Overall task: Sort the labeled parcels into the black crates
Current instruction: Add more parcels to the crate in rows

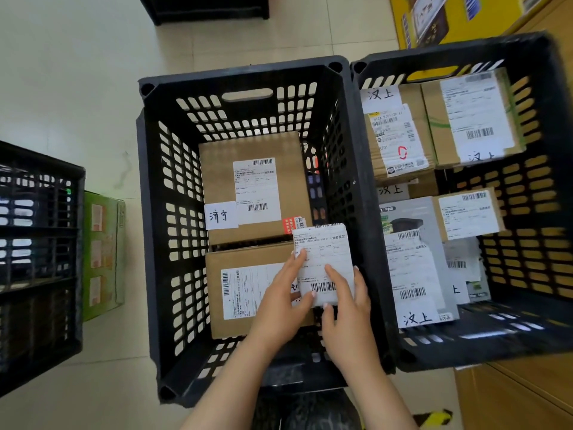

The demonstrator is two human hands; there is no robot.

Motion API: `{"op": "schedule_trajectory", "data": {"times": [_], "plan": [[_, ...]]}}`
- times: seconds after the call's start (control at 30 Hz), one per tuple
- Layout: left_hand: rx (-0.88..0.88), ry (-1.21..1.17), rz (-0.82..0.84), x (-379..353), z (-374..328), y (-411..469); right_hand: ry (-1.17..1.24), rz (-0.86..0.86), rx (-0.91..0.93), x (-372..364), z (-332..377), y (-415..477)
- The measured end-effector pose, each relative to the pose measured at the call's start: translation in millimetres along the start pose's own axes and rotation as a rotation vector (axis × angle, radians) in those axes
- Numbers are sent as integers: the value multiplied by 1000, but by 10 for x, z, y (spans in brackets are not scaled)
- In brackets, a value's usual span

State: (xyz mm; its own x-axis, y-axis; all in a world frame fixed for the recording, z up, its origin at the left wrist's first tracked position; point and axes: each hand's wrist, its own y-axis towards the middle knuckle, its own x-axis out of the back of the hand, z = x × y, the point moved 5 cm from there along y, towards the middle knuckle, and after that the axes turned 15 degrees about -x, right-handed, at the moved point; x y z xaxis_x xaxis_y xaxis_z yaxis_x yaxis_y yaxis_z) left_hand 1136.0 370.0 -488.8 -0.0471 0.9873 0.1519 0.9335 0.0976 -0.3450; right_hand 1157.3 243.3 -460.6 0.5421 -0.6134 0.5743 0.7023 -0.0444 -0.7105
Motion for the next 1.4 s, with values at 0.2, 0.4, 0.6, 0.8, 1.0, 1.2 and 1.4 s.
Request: {"op": "schedule_trajectory", "data": {"times": [0.2,0.4,0.6,0.8,1.0,1.2,1.4], "plan": [[1,-18,-19,22,15,-30,-22,-2,12,-21,14,-52],[-2,-2,-47,78,-29,-32,40,4,64,-11,39,-76],[52,70,-169,312,113,-317,74,117,111,-116,174,-32],[129,186,-214,641,293,-525,0,322,85,-428,317,6],[147,397,-166,815,273,-661,-135,372,120,-648,441,-9],[137,395,-181,872,272,-705,-119,413,139,-778,493,-15],[211,457,-155,894,281,-873,-160,450,158,-917,493,-99]]}}
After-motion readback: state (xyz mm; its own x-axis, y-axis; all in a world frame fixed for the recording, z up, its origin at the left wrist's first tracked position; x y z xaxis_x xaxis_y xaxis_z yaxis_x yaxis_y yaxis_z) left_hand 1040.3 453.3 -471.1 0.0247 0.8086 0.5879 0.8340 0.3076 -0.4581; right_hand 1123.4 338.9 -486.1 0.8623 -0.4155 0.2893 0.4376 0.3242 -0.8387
